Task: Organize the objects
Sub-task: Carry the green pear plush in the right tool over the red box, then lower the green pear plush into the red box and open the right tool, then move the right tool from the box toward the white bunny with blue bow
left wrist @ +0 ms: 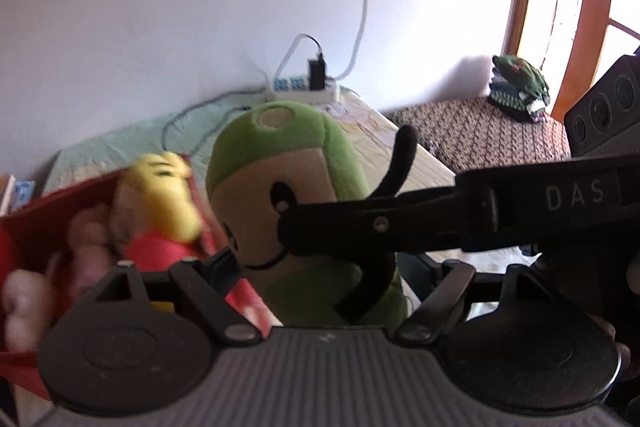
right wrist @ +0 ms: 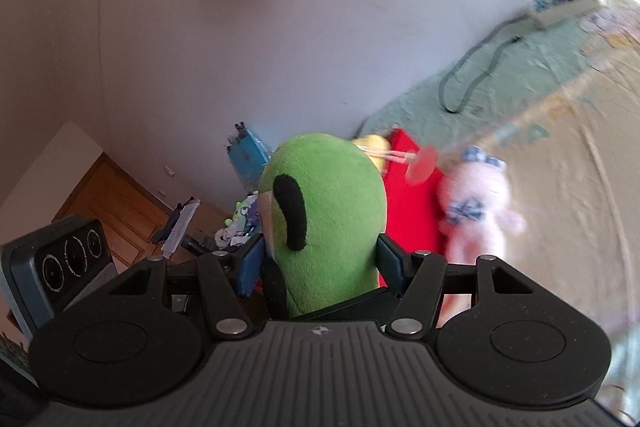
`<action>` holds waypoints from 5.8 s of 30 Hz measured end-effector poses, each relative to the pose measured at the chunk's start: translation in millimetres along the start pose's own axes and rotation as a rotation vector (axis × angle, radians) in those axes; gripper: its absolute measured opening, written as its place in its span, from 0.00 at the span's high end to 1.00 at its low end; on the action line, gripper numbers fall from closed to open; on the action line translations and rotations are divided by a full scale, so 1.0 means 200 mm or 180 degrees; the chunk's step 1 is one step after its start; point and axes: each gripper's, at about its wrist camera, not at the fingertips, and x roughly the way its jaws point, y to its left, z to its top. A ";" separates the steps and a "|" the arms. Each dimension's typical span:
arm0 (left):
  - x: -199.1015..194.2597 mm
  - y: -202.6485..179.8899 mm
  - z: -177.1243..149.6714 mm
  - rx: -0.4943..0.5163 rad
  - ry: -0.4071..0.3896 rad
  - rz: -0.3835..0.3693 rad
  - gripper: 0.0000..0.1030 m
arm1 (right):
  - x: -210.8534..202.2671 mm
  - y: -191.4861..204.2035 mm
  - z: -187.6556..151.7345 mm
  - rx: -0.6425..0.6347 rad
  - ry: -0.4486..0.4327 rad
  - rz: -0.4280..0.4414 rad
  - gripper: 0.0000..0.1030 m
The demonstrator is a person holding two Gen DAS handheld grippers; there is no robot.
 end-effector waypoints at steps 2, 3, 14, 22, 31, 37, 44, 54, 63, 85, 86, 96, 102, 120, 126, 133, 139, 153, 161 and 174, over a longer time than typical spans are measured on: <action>-0.06 0.08 0.00 -0.0013 -0.0064 0.0031 0.23 | 0.07 0.07 0.01 -0.0033 -0.0023 0.0039 0.40; -0.09 0.12 0.01 -0.0016 -0.0103 0.0049 0.23 | 0.10 0.10 0.01 -0.0050 -0.0035 0.0064 0.40; -0.25 0.62 0.02 -0.0187 -0.0254 0.0213 0.23 | 0.56 0.38 0.02 -0.0208 -0.0087 0.0177 0.39; -0.20 0.91 -0.01 -0.0327 -0.0054 0.0186 0.23 | 0.85 0.38 -0.01 0.0104 -0.0035 0.0115 0.39; -0.03 1.12 -0.08 -0.0520 0.0286 0.0073 0.23 | 1.05 0.38 -0.10 0.0370 0.0089 -0.0236 0.39; 0.10 1.18 -0.13 -0.0649 0.0492 -0.0038 0.22 | 1.11 0.33 -0.12 0.0492 0.0214 -0.0532 0.38; 0.15 1.19 -0.16 -0.0575 0.0523 0.0044 0.13 | 1.08 0.33 -0.15 0.0455 0.0235 -0.0638 0.38; 0.16 1.18 -0.17 -0.0528 0.0645 0.0252 0.12 | 1.06 0.34 -0.15 0.0410 0.0273 -0.0657 0.47; 0.22 1.15 -0.19 -0.0519 0.0806 0.0359 0.09 | 1.11 0.33 -0.17 0.0392 0.0334 -0.0763 0.55; 0.24 1.05 -0.24 -0.0424 0.0884 0.0571 0.07 | 1.05 0.36 -0.23 0.0208 0.0342 -0.0822 0.53; 0.24 1.05 -0.24 -0.0429 0.0886 0.0578 0.07 | 1.04 0.37 -0.23 0.0184 0.0334 -0.0843 0.53; 0.22 1.04 -0.24 -0.0488 0.0890 0.0651 0.07 | 0.98 0.41 -0.25 0.0013 0.0236 -0.0922 0.56; 0.21 1.05 -0.24 -0.0520 0.0863 0.0679 0.07 | 0.96 0.42 -0.27 -0.0027 0.0171 -0.0944 0.59; 0.16 1.00 -0.25 -0.0534 0.0745 0.0853 0.07 | 0.89 0.43 -0.31 -0.0082 0.0020 -0.0905 0.58; 0.06 0.97 -0.21 -0.0572 0.0688 0.0888 0.04 | 0.80 0.43 -0.31 0.0062 -0.0114 -0.0837 0.56; -0.03 0.94 -0.18 -0.0579 0.0613 0.0842 0.03 | 0.69 0.46 -0.31 0.0046 -0.0274 -0.0814 0.56; -0.07 0.89 -0.15 -0.0570 0.0555 0.0826 0.02 | 0.61 0.48 -0.31 -0.0048 -0.0390 -0.0782 0.56; -0.06 0.70 -0.11 -0.0717 0.0690 0.1029 0.02 | 0.47 0.34 -0.23 -0.0090 -0.0231 -0.0574 0.56; -0.06 0.52 -0.09 -0.0765 0.0698 0.1084 0.02 | 0.33 0.21 -0.20 -0.0055 -0.0095 -0.0405 0.56; 0.06 0.21 -0.13 -0.0765 0.0801 0.0642 0.02 | 0.13 -0.10 -0.19 0.0216 0.0056 -0.0453 0.56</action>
